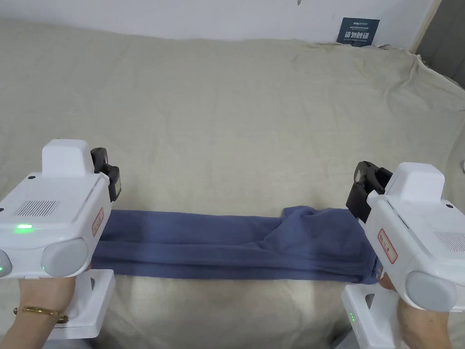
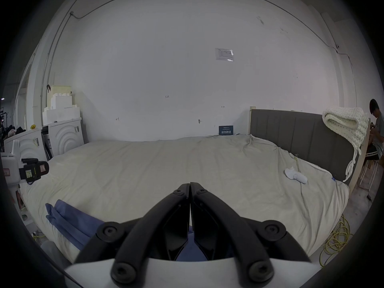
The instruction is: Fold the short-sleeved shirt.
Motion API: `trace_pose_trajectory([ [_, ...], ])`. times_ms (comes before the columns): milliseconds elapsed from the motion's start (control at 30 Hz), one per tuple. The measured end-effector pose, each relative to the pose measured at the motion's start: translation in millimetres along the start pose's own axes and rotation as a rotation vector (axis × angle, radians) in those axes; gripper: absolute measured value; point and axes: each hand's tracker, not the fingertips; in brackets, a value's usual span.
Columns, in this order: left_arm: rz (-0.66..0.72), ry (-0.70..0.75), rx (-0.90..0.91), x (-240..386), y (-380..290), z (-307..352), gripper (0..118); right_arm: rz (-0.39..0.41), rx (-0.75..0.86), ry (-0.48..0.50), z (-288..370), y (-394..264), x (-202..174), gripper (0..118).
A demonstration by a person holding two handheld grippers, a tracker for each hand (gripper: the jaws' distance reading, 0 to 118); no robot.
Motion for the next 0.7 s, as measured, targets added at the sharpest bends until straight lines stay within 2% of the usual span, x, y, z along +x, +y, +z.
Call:
trace_pose_trajectory([
  [700, 0.044, 0.001, -0.036, -7.1, 2.7, 1.0, 0, -0.014, 0.001, 0.013, -0.7, 6.5, -3.8, 0],
])
